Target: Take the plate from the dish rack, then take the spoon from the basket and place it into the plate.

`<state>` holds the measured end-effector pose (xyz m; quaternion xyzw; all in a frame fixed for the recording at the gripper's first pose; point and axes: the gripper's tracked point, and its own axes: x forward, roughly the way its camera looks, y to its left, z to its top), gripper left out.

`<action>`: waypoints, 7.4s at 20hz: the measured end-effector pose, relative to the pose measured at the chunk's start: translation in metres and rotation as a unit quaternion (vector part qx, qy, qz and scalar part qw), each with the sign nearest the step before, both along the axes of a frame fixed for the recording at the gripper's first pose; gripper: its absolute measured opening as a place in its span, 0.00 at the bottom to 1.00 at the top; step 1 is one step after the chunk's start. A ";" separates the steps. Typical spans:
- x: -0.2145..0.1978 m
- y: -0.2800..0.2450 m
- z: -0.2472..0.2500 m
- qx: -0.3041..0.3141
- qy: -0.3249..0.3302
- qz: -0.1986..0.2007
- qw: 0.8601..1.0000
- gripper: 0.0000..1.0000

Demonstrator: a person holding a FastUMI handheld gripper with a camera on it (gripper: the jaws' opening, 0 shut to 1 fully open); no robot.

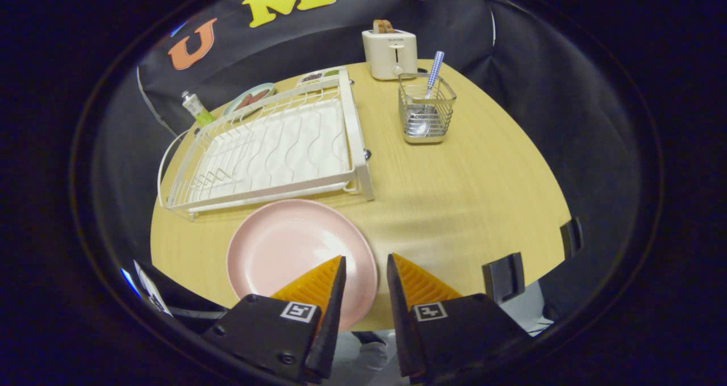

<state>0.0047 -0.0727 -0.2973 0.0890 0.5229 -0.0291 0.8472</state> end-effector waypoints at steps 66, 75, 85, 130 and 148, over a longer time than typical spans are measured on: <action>0.244 -0.132 0.173 -0.088 -0.340 0.034 0.936 0.15; 0.121 -0.070 0.215 -0.062 -0.397 0.016 0.915 0.15; 0.044 0.063 0.122 -0.035 -0.396 0.042 0.917 0.15; -0.022 -0.003 0.370 -0.068 -0.472 0.018 0.879 1.00; -0.020 -0.044 0.444 -0.076 -0.509 0.014 0.857 1.00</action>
